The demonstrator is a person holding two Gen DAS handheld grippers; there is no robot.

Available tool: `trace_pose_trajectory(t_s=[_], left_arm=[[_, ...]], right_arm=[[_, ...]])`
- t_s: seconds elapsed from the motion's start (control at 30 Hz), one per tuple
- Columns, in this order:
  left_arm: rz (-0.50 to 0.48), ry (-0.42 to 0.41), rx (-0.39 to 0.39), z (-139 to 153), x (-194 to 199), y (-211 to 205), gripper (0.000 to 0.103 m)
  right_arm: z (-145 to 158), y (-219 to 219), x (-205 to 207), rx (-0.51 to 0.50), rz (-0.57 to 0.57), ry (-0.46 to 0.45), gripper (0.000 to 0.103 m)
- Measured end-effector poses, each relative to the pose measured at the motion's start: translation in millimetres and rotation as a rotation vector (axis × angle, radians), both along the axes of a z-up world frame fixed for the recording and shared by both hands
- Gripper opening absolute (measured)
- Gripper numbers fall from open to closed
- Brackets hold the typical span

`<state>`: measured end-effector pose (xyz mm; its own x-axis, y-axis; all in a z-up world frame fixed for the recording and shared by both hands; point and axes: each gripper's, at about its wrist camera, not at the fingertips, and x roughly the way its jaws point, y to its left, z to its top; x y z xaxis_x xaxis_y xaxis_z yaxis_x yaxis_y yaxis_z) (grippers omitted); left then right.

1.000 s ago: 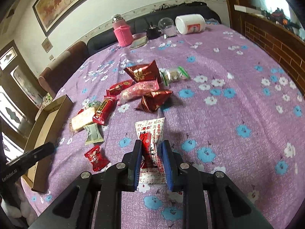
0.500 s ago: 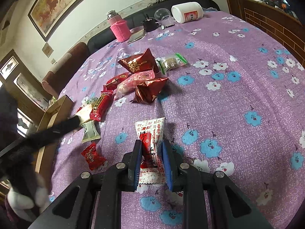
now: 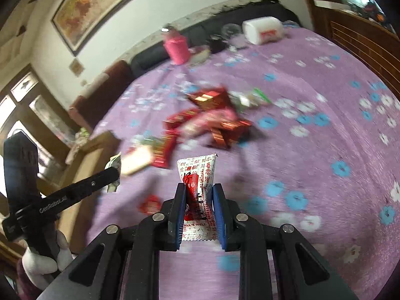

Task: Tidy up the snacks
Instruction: 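Grasp the cream-white candy packet with the left gripper while the right carries its packet to the box, then open both grippers to drop the packets into the cardboard box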

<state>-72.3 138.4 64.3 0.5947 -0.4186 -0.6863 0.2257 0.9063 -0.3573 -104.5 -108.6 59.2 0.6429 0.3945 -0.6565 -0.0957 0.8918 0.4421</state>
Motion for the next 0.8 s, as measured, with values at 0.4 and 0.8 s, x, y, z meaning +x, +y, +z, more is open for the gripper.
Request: trace_pose_trajectory(t_s=[0.4, 0.8], left_arm=[[0.377, -0.001, 0.192, -6.4, -62.2, 178.4, 0.019], [0.458, 0.010, 0.045, -14.6, -80.8, 227.8, 0.052]], right_arm=[[17.2, 231.2, 24.8, 0.036, 0.467, 0.057, 0.024], [-16.0, 299.3, 38.5, -0.084, 0.511, 0.125, 0.024]])
